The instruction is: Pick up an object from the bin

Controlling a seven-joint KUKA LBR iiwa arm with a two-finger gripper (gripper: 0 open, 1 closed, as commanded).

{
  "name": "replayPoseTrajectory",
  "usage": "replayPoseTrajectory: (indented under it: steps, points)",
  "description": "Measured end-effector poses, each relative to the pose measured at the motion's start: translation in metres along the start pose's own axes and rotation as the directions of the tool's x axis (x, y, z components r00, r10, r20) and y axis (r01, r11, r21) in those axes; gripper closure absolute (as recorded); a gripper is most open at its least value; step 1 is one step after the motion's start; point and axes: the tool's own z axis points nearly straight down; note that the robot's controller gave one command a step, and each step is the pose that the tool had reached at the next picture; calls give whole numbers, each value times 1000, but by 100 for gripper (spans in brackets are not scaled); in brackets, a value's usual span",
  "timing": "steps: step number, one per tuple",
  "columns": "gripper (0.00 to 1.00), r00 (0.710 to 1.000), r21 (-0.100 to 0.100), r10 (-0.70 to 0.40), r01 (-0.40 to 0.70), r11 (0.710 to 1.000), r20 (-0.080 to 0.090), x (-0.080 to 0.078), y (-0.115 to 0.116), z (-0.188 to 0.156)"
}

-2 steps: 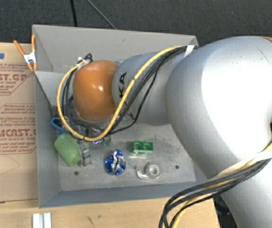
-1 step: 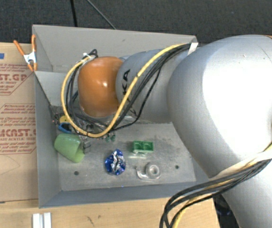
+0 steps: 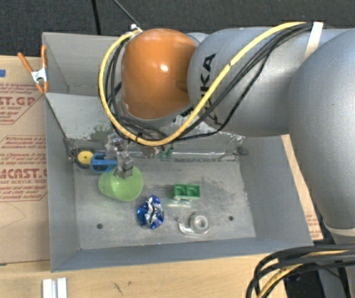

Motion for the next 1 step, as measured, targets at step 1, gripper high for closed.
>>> replayPoseTrajectory:
  steps: [1]
  points:
    - [100, 896, -2, -444, 444, 896, -4, 41, -42, -86]
